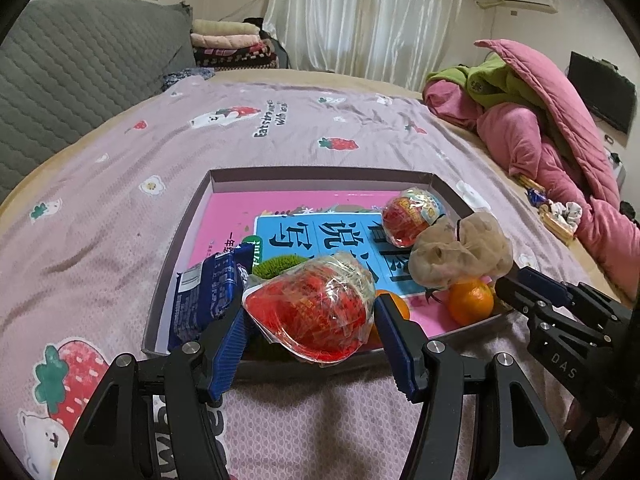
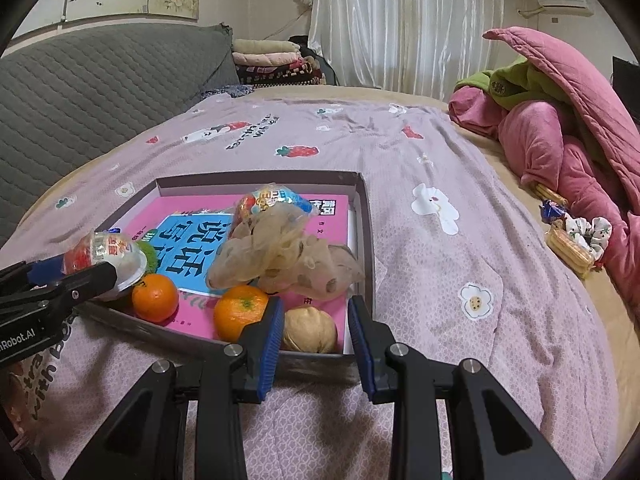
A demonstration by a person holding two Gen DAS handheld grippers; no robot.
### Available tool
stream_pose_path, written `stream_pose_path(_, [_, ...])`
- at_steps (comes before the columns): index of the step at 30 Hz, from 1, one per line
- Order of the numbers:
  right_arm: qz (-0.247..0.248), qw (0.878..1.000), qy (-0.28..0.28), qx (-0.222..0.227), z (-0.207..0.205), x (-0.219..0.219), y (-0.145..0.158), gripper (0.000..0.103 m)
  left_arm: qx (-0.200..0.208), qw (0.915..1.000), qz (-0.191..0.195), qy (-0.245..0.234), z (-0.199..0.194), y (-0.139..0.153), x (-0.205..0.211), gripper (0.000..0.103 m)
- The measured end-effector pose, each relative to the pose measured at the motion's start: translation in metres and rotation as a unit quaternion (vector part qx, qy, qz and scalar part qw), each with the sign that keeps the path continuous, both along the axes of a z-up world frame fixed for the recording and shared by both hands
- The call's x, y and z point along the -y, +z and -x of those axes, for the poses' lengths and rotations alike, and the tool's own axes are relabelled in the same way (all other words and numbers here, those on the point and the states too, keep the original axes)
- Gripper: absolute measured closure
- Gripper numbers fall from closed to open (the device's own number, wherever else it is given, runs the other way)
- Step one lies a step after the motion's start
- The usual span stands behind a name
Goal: Organize objects
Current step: 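Lower the cup into the tray and open the left tool while the right tool releases the walnut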
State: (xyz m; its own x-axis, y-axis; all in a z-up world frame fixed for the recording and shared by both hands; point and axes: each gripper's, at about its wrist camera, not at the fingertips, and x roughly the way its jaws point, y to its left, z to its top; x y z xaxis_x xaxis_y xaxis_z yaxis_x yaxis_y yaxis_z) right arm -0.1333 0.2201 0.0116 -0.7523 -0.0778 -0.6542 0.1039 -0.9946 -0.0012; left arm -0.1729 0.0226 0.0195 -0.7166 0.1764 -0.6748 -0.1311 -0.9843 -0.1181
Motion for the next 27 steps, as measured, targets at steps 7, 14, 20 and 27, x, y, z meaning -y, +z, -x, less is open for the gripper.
stream_pose_path(7, [0.013, 1.000, 0.000, -0.016, -0.006, -0.003, 0.009, 0.066, 0.005, 1.0000, -0.006, -0.001, 0.001, 0.001, 0.001, 0.039])
stream_pose_path(14, [0.025, 0.999, 0.001, -0.029, -0.010, -0.005, 0.015, 0.063, 0.001, 1.0000, -0.007, 0.006, 0.001, 0.003, 0.003, 0.037])
stream_pose_path(20, [0.033, 0.999, 0.005, -0.035, -0.013, -0.005, 0.018, 0.057, -0.009, 0.9999, -0.007, 0.008, -0.001, 0.008, 0.005, 0.033])
stream_pose_path(27, [0.040, 0.998, 0.012, -0.046, -0.017, -0.002, 0.023, 0.049, -0.017, 0.9998, -0.007, 0.010, -0.004, 0.013, 0.006, 0.032])
